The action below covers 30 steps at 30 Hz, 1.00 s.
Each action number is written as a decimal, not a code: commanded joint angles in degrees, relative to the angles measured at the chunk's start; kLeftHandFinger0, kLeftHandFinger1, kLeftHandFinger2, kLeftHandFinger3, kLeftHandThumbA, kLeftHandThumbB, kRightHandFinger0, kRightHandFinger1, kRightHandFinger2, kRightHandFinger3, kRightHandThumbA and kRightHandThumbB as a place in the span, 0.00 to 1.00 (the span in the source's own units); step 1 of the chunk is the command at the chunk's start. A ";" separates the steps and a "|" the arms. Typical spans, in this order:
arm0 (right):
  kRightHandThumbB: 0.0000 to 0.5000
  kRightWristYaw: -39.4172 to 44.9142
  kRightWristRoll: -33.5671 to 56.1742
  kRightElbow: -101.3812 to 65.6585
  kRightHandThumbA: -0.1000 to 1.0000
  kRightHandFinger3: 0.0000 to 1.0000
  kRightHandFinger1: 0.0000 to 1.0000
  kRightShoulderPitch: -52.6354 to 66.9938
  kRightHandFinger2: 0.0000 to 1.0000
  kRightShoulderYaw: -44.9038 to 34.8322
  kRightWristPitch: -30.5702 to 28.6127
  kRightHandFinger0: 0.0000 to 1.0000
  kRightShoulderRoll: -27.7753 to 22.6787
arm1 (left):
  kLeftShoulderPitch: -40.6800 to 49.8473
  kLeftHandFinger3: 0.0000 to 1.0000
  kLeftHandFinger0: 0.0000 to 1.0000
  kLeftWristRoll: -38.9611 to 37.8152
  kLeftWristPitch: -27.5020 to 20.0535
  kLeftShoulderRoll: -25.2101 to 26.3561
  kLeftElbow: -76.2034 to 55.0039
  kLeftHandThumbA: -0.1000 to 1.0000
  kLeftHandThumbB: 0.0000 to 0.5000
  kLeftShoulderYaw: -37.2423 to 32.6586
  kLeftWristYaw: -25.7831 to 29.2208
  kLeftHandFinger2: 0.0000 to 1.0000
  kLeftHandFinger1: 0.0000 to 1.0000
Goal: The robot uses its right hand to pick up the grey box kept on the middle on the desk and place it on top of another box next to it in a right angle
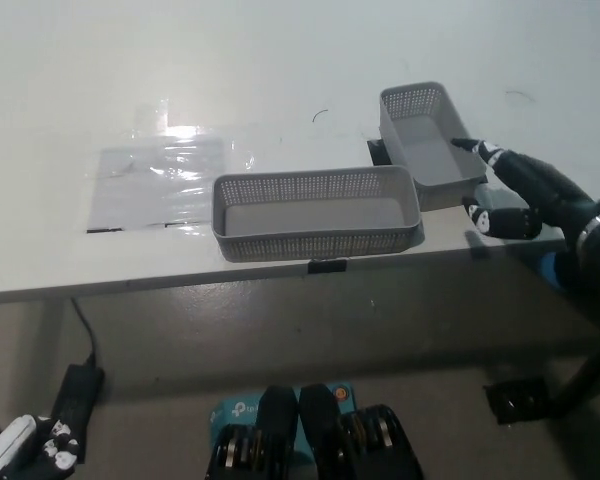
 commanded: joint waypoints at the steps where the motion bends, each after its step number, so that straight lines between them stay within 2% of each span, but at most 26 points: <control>1: 0.66 0.68 -2.98 -2.33 0.41 1.00 1.00 -4.29 1.00 -0.87 -4.08 1.00 -1.47 | 1.00 0.14 0.00 1.29 0.76 1.86 -2.34 0.00 1.00 0.31 -0.17 0.00 0.00; 4: 0.68 0.71 -3.31 -3.32 0.43 1.00 1.00 -4.97 1.00 -1.54 -5.71 1.00 -1.93 | 1.31 0.15 0.00 1.34 0.29 2.01 -2.45 0.00 1.00 0.55 -0.28 0.02 0.00; 8: 0.66 2.50 -4.18 -4.87 0.38 1.00 1.00 -6.63 1.00 -1.27 -5.58 1.00 -1.99 | 0.38 0.12 0.00 0.77 -0.78 2.19 -1.26 0.00 0.99 0.66 -0.87 0.00 0.00; 12: 0.70 3.55 -5.43 -1.28 0.44 1.00 1.00 -7.79 1.00 0.56 -7.32 1.00 -1.05 | -0.01 0.13 0.00 0.47 1.03 2.20 -2.28 0.00 1.00 0.83 -1.11 0.00 0.00; 18: 0.70 2.63 -7.67 12.79 0.39 1.00 1.00 -8.95 1.00 4.61 -11.17 1.00 2.13 | -0.09 0.12 0.00 0.53 -0.29 2.19 -1.62 0.00 1.00 0.81 -1.05 0.00 0.00; 23: 0.71 1.72 -8.41 16.55 0.37 1.00 1.00 -8.35 1.00 5.59 -12.98 1.00 3.22 | -0.15 0.14 0.00 0.89 0.37 2.26 -1.67 0.00 1.00 0.61 -1.04 0.01 0.00; 30: 0.70 0.81 -10.95 22.20 0.38 1.00 1.00 -8.66 1.00 6.91 -14.63 1.00 4.90 | -0.28 0.12 0.00 0.58 0.01 2.48 -1.84 0.00 1.00 0.96 -1.13 0.00 0.00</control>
